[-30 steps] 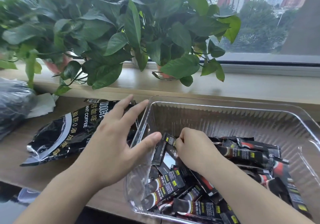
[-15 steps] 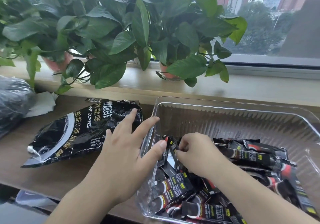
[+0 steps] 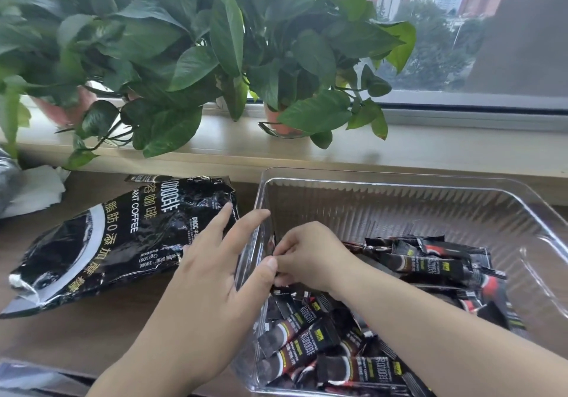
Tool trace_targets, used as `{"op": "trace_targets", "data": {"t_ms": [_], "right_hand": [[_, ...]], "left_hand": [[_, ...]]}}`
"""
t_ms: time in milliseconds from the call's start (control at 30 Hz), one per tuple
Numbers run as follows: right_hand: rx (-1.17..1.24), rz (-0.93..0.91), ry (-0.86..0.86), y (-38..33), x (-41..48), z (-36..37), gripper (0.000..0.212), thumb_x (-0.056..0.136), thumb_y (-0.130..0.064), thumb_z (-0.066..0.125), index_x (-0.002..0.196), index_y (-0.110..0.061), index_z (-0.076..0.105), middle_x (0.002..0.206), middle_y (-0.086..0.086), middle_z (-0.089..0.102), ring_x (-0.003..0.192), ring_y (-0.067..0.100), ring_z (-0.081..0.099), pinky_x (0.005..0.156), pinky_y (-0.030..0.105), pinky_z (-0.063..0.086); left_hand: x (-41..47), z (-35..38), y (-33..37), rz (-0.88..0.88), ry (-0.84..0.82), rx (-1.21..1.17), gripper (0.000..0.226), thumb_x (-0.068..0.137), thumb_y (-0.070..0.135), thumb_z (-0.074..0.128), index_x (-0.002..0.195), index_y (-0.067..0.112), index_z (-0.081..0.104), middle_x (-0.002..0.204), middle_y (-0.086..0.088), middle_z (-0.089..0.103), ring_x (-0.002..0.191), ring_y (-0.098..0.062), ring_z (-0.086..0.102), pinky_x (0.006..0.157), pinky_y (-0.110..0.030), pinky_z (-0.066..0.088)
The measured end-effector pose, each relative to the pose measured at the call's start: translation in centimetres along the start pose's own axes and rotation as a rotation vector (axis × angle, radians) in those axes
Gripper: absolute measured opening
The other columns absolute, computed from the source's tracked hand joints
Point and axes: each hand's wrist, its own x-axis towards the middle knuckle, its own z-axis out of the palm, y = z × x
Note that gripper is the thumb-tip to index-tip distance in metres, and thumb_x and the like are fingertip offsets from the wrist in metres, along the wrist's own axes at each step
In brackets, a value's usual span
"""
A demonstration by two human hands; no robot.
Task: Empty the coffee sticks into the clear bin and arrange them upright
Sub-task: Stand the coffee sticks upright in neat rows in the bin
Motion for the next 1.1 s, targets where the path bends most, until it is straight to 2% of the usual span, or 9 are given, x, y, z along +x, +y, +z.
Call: {"op": "trace_targets", "data": {"t_ms": [100,233,400,467,567,667,800,967,1100], "right_hand": [[0.043,0.028,-0.006,0.4,0.0,-0.2,0.011,0.089,-0.020,0.074,0.091,-0.009,0.073,0.077,0.009,0.078,0.069,0.015,0.076,0.083,0.038,0.062],[-0.123,-0.023,0.042,1.0,0.4,-1.0,0.007,0.092,-0.016,0.068,0.088,-0.018,0.073,0.071,0.006,0.077,0.058,0.007,0.069,0.072,0.028,0.060],[-0.326,-0.023,0.123,1.7,0.6,-2.5,0.011,0.089,-0.020,0.072,0.080,-0.014,0.075,0.065,0.005,0.075,0.059,0.012,0.070,0.062,0.027,0.060],[-0.403,-0.006,0.137,1.8,0.5,-2.5,0.024,0.089,-0.031,0.072,0.078,-0.009,0.077,0.066,0.008,0.074,0.059,0.017,0.066,0.063,0.032,0.060],[-0.495,-0.013,0.143,1.1,0.3,-1.1,0.046,0.084,-0.045,0.074,0.066,-0.004,0.066,0.056,0.005,0.058,0.050,0.018,0.052,0.046,0.028,0.047],[-0.536,-0.045,0.151,0.7,0.5,0.2,0.051,0.082,-0.043,0.075,0.055,-0.013,0.043,0.050,0.000,0.043,0.044,0.016,0.039,0.041,0.026,0.029],[-0.523,-0.043,0.124,0.6,0.9,0.5,0.035,0.080,-0.033,0.075,0.062,-0.012,0.053,0.058,0.002,0.055,0.054,0.022,0.057,0.045,0.025,0.037],[-0.573,0.050,0.128,0.6,0.6,-1.1,0.032,0.081,-0.019,0.068,0.056,-0.013,0.049,0.055,0.002,0.053,0.054,0.023,0.053,0.045,0.023,0.040],[-0.505,0.073,0.141,1.4,0.3,-1.4,0.041,0.088,-0.029,0.066,0.055,-0.013,0.046,0.049,0.002,0.051,0.050,0.022,0.053,0.046,0.023,0.042]], "left_hand": [[0.0,0.1,-0.2,0.018,0.003,-0.026,0.063,0.075,0.077,0.026,0.137,0.071,0.018,0.159,0.031,0.007,0.141,0.019,-0.003,0.113,-0.022,0.012],[0.0,0.2,-0.4,0.038,0.003,-0.034,0.063,0.076,0.076,0.027,0.138,0.070,0.020,0.157,0.033,0.010,0.140,0.020,-0.001,0.109,-0.018,0.013],[-0.2,0.2,-0.2,0.043,0.009,-0.046,0.060,0.077,0.071,0.029,0.136,0.070,0.022,0.157,0.032,0.015,0.142,0.018,0.003,0.111,-0.022,0.016],[-0.2,0.2,-0.2,0.043,0.007,-0.048,0.059,0.077,0.070,0.029,0.136,0.070,0.022,0.156,0.033,0.016,0.142,0.018,0.004,0.112,-0.022,0.016],[-0.2,0.2,-0.2,0.045,0.016,-0.059,0.060,0.077,0.070,0.030,0.137,0.069,0.023,0.156,0.033,0.017,0.141,0.018,0.006,0.112,-0.023,0.018],[-0.2,0.2,-0.2,0.036,0.017,-0.065,0.061,0.076,0.072,0.030,0.137,0.069,0.024,0.155,0.033,0.018,0.141,0.018,0.008,0.113,-0.024,0.019],[-0.2,0.2,-0.2,0.041,0.014,-0.069,0.061,0.077,0.072,0.031,0.137,0.068,0.025,0.155,0.032,0.020,0.142,0.015,0.010,0.115,-0.028,0.021],[-0.3,0.1,-0.1,0.035,0.011,-0.075,0.061,0.076,0.072,0.032,0.136,0.069,0.024,0.155,0.034,0.019,0.142,0.016,0.010,0.115,-0.027,0.021],[-0.3,0.1,-0.1,0.037,0.014,-0.065,0.061,0.077,0.072,0.031,0.137,0.069,0.024,0.155,0.034,0.019,0.141,0.018,0.009,0.114,-0.024,0.019]]}}
